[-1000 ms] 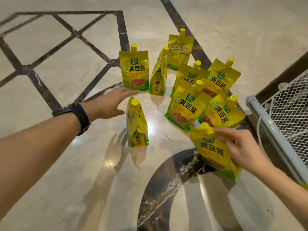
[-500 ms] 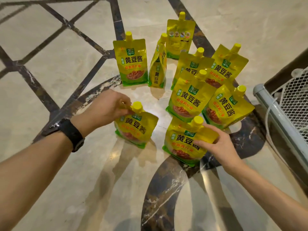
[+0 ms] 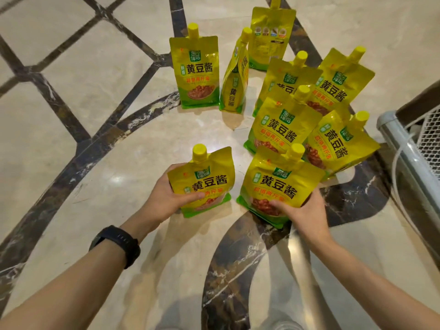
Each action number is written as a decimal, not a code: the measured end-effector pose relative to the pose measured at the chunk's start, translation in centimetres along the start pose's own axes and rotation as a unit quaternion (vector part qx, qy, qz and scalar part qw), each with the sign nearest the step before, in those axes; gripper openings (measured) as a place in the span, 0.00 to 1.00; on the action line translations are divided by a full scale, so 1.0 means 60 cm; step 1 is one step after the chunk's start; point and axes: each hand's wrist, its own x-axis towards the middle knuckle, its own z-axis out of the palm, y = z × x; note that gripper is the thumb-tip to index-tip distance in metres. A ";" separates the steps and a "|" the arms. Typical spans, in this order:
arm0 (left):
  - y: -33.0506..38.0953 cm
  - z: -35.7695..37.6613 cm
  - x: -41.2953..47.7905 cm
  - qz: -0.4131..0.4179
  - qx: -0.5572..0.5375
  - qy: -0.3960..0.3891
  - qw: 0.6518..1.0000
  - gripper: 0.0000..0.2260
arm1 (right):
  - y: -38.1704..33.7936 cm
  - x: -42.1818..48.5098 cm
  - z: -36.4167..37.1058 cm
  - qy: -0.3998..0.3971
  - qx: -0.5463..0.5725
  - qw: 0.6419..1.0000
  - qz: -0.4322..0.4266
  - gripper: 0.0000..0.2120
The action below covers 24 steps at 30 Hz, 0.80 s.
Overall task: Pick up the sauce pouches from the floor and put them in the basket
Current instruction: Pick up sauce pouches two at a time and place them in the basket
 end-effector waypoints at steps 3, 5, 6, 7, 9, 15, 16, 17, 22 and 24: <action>-0.009 0.002 -0.005 0.030 -0.007 0.016 0.999 0.33 | 0.016 -0.010 0.010 -0.011 0.000 1.000 0.015 0.37; -0.003 0.005 -0.001 0.036 -0.012 0.028 0.999 0.28 | 0.006 0.006 0.005 -0.018 -0.004 1.000 0.022 0.32; 0.006 0.003 0.003 0.033 -0.012 0.032 0.999 0.26 | -0.002 0.020 -0.003 -0.029 -0.003 0.999 0.028 0.31; 0.016 -0.003 0.007 0.027 -0.009 0.030 0.999 0.25 | -0.011 0.037 -0.014 -0.051 0.004 0.998 0.038 0.31; 0.031 -0.020 0.014 -0.003 -0.015 -0.012 1.000 0.24 | -0.026 0.063 -0.034 -0.129 0.020 0.989 0.069 0.33; 0.003 0.000 0.004 -0.146 -0.070 -0.062 0.985 0.54 | 0.018 0.061 -0.006 -0.221 0.062 0.955 0.189 0.25; -0.004 0.018 0.002 -0.134 -0.061 -0.028 0.989 0.57 | 0.025 0.059 -0.001 -0.215 0.065 0.954 0.199 0.27; -0.012 0.034 0.002 -0.108 -0.039 -0.011 0.993 0.59 | 0.030 0.060 0.003 -0.212 0.071 0.953 0.203 0.32; -0.035 0.044 -0.003 -0.053 0.076 0.018 0.996 0.58 | 0.033 0.057 0.018 -0.208 0.089 0.955 0.194 0.39; -0.033 0.043 -0.014 -0.039 0.124 0.038 0.991 0.54 | 0.030 0.046 0.024 -0.201 0.089 0.960 0.174 0.39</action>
